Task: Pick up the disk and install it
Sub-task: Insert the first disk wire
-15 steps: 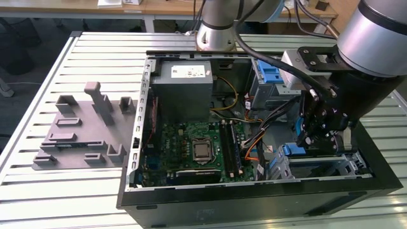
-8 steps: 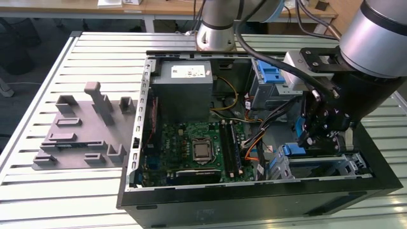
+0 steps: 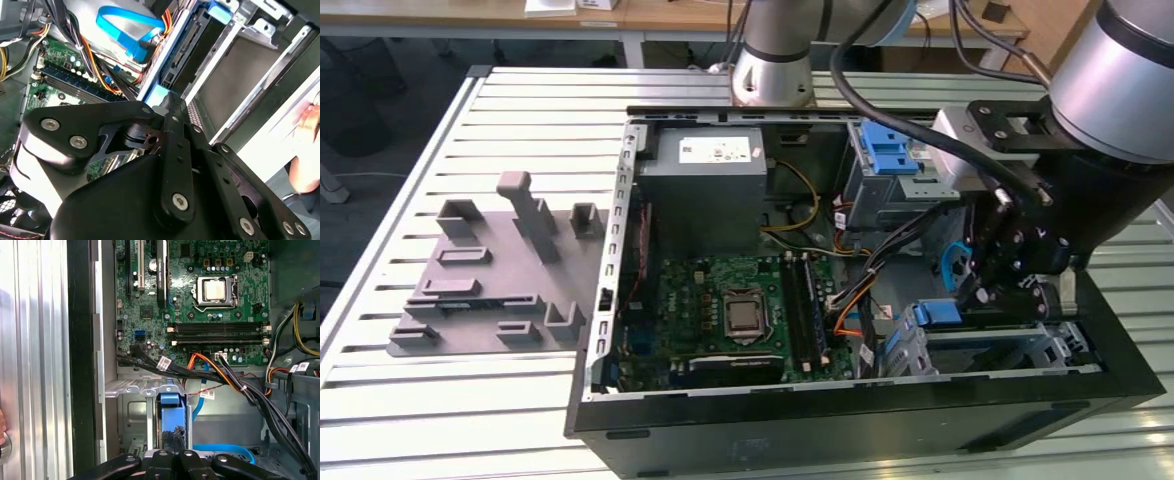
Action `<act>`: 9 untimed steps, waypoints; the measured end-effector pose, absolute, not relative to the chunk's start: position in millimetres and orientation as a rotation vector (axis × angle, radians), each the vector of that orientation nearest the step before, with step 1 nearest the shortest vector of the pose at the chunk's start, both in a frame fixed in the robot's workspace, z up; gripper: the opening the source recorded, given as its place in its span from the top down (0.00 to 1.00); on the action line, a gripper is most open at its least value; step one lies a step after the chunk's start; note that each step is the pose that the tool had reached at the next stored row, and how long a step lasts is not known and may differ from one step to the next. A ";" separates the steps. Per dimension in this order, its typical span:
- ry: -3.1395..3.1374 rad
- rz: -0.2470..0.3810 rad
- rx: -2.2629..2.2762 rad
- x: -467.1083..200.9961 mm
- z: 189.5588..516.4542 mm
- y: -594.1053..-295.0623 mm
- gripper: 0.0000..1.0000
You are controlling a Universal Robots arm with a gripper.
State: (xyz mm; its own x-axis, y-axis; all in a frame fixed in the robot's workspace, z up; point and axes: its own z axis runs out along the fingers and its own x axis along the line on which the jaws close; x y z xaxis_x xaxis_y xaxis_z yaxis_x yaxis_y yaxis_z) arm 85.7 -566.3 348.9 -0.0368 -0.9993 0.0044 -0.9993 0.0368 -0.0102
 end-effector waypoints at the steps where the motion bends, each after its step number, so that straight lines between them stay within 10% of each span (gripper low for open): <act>1: 2.259 -0.016 -2.178 87.0 349.0 -566.3 0.89; 9: 2.259 -0.016 -2.178 100.4 348.9 -566.3 0.89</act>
State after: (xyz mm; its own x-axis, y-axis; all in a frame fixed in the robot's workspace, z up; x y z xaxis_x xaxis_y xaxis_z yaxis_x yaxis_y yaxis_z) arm 100.4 -566.3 348.9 -0.0368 -0.9993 0.0045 -0.9993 0.0368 -0.0101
